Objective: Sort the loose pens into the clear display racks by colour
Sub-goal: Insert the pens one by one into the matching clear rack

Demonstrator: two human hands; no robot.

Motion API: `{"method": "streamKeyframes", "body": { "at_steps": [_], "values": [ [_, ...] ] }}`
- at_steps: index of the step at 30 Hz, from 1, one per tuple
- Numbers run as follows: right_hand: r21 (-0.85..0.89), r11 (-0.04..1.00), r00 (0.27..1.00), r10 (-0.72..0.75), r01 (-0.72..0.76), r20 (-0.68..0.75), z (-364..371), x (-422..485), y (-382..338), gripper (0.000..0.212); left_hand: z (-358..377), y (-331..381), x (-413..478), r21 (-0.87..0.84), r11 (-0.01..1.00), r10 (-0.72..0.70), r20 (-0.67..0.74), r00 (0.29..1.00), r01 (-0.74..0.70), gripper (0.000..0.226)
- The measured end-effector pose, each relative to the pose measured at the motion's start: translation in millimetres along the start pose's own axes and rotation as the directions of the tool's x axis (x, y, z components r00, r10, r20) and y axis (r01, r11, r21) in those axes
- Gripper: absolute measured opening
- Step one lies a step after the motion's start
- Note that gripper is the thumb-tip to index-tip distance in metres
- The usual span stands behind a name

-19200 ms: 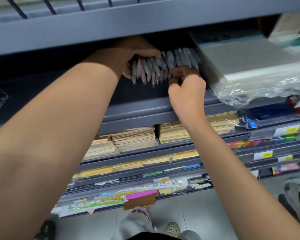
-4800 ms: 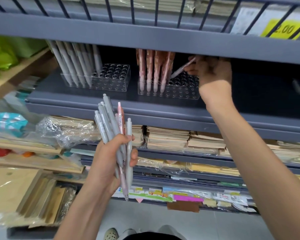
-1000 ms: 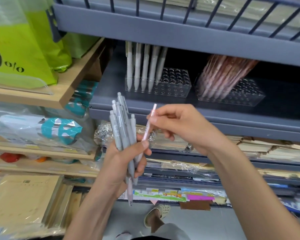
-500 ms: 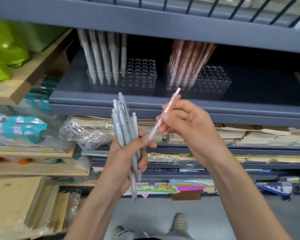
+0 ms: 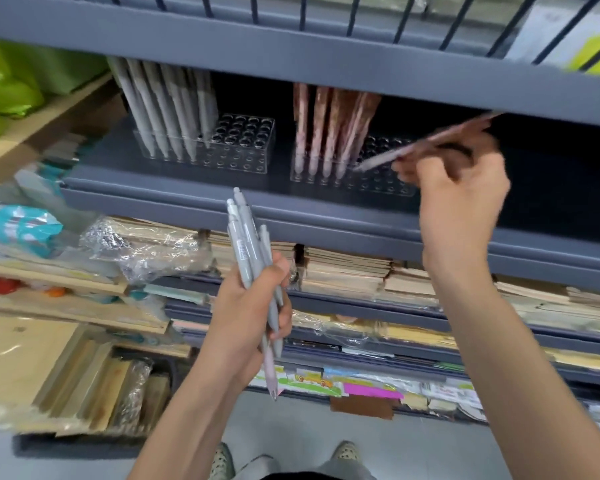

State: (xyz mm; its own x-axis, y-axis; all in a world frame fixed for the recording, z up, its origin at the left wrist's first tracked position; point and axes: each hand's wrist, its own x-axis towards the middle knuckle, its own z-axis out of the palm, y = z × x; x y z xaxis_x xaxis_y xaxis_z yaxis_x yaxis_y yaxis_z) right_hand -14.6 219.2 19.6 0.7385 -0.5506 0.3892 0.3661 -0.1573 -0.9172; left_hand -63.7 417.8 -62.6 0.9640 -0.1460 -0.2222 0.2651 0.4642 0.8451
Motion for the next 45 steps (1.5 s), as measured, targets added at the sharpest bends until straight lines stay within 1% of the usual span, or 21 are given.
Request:
{"method": "streamKeyframes", "body": {
  "at_steps": [2,5,7,9,10,13,15,16,19,21,26,29,31,35,37,39,41,42,43,44,45],
  "values": [
    [-0.025,0.997,0.996,-0.076,0.075,-0.047,0.7,13.6,3.5,0.025,4.4,-3.0,-3.1,0.000,1.000,0.010,0.004,1.000,-0.010,0.016],
    [-0.060,0.991,0.991,-0.125,0.123,-0.037,6.3,27.2,14.2,0.022,6.6,-4.8,-10.2,0.050,0.998,0.034,0.009,0.999,-0.034,0.014],
    [-0.190,0.970,0.989,-0.145,0.149,0.039,10.8,33.9,21.4,0.017,5.4,-5.0,-14.9,0.099,0.993,0.060,0.002,0.998,-0.060,0.016],
    [-0.352,0.914,0.977,-0.163,0.201,0.135,16.0,42.0,25.3,0.003,3.7,-4.3,-18.2,0.116,0.990,0.085,-0.011,0.996,-0.083,0.017],
    [-0.415,0.878,0.969,-0.183,0.237,0.167,19.4,45.6,24.6,0.008,3.3,-4.1,-19.0,0.118,0.989,0.096,-0.020,0.995,-0.093,0.018],
    [-0.516,0.788,0.941,-0.252,0.335,0.226,28.3,51.2,17.2,0.040,3.1,-4.5,-20.7,0.126,0.986,0.117,-0.045,0.992,-0.110,0.021],
    [-0.529,0.770,0.933,-0.269,0.357,0.238,29.6,53.4,12.5,0.046,4.2,-5.0,-21.3,0.133,0.984,0.128,-0.046,0.991,-0.120,0.020],
    [-0.535,0.762,0.930,-0.271,0.364,0.248,29.3,55.3,10.5,0.043,4.9,-5.2,-21.3,0.134,0.983,0.133,-0.048,0.990,-0.126,0.019],
    [-0.624,0.669,0.913,-0.249,0.404,0.324,28.7,62.2,9.8,0.023,6.0,-4.6,-21.4,0.133,0.982,0.148,-0.089,0.985,-0.135,0.014],
    [-0.653,0.642,0.910,-0.199,0.401,0.364,30.4,64.6,10.0,0.025,4.8,-4.2,-21.0,0.149,0.979,0.158,-0.116,0.981,-0.140,0.013],
    [-0.733,0.564,0.900,-0.045,0.380,0.433,38.2,63.0,14.1,0.029,-0.1,0.6,-19.3,0.161,0.974,0.175,-0.104,0.979,-0.157,0.017],
    [-0.728,0.597,0.917,-0.034,0.338,0.398,40.0,62.8,15.9,0.030,-4.5,3.1,-16.9,0.148,0.975,0.177,-0.089,0.980,-0.163,0.012],
    [-0.734,0.605,0.926,-0.014,0.309,0.378,41.5,61.9,15.4,0.030,-7.8,4.9,-15.2,0.154,0.976,0.172,-0.084,0.982,-0.157,0.017],
    [-0.729,0.629,0.938,0.001,0.269,0.346,40.7,61.4,17.9,0.026,-15.4,10.0,-12.5,0.134,0.980,0.156,-0.051,0.986,-0.148,0.014],
    [-0.721,0.653,0.955,-0.011,0.232,0.297,36.4,55.4,19.3,0.026,-20.7,13.3,-11.6,0.137,0.978,0.160,-0.020,0.987,-0.156,0.016],
    [-0.638,0.744,0.977,-0.090,0.196,0.195,30.4,42.0,17.8,0.024,-27.6,17.3,-10.2,0.127,0.979,0.157,0.006,0.988,-0.157,0.017],
    [-0.449,0.883,0.989,-0.095,0.138,0.116,29.5,20.6,14.3,0.012,-35.6,21.4,-8.6,0.116,0.981,0.151,0.026,0.988,-0.153,0.020],
    [-0.384,0.920,0.991,-0.038,0.083,0.125,31.2,8.0,11.9,0.008,-39.8,23.4,-7.7,0.115,0.982,0.149,0.035,0.988,-0.152,0.022],
    [-0.342,0.939,0.982,0.049,0.017,0.184,34.7,-5.5,9.4,0.008,-43.9,25.8,-7.1,0.118,0.982,0.146,0.047,0.988,-0.150,0.022],
    [-0.308,0.950,0.947,0.143,-0.050,0.287,39.5,-19.3,6.5,0.010,-47.8,28.3,-6.6,0.124,0.981,0.144,0.064,0.988,-0.150,0.020],
    [-0.279,0.954,0.886,0.220,-0.108,0.408,45.3,-32.0,3.9,0.012,-51.8,30.9,-6.2,0.129,0.980,0.142,0.085,0.986,-0.152,0.017]
  ]
}}
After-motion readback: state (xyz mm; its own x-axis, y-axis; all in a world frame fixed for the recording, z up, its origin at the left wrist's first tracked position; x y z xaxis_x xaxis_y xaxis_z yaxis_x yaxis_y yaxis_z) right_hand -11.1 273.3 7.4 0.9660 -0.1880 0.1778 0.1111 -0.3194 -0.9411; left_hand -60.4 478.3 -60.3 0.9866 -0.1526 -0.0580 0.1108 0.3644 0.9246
